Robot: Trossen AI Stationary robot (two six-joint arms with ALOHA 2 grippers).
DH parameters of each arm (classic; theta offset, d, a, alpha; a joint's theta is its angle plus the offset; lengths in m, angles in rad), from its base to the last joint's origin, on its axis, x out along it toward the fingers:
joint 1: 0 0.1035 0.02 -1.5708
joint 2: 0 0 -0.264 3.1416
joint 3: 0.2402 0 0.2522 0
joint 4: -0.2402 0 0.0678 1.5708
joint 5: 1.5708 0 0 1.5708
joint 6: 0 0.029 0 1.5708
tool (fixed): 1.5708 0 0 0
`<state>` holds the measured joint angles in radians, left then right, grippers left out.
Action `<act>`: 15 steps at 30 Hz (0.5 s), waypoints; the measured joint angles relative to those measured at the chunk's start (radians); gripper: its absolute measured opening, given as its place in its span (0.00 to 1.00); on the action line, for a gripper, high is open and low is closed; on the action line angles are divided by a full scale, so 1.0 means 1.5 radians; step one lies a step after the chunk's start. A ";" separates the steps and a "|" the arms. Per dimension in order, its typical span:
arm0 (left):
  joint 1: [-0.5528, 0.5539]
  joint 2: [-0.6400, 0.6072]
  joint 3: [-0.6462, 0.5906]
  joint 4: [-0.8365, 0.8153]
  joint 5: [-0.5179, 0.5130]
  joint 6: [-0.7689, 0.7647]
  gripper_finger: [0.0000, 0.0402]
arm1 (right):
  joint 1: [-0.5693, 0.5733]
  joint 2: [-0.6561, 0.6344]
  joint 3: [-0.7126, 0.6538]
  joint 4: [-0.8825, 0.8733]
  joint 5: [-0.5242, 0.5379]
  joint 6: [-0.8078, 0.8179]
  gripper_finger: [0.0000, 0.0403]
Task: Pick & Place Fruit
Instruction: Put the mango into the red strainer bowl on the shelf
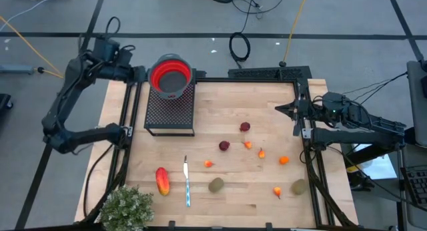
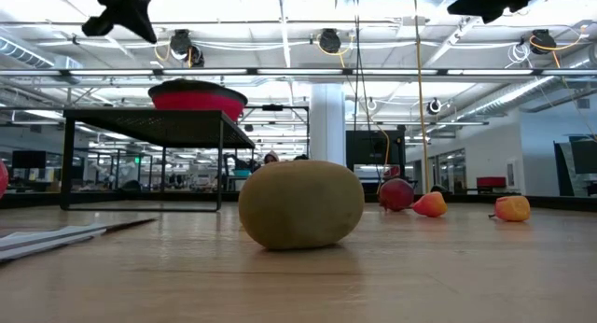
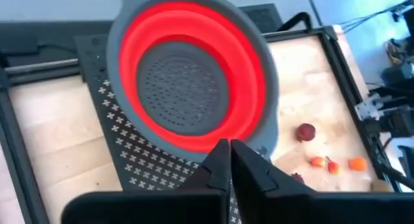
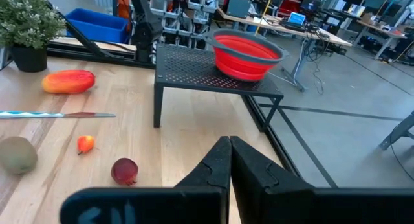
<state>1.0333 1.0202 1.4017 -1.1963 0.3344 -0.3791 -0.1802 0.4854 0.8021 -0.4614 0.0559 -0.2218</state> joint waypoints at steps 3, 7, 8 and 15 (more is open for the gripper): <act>-0.049 -0.020 0.000 0.016 -0.023 -0.017 0.03 | 0.000 0.000 0.000 0.000 0.000 0.000 0.00; -0.120 -0.033 0.000 0.043 -0.032 -0.023 0.01 | 0.000 0.000 0.000 0.000 0.000 0.000 0.00; -0.139 -0.033 0.000 0.048 -0.032 -0.023 0.01 | 0.000 0.000 0.000 0.000 0.000 0.000 0.00; -0.289 -0.018 0.000 0.048 -0.032 -0.023 0.01 | 0.000 0.000 0.000 0.000 0.000 0.000 0.00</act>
<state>0.5999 0.9932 1.4017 -1.1240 0.2872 -0.4133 -0.1802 0.4856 0.8021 -0.4614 0.0559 -0.2214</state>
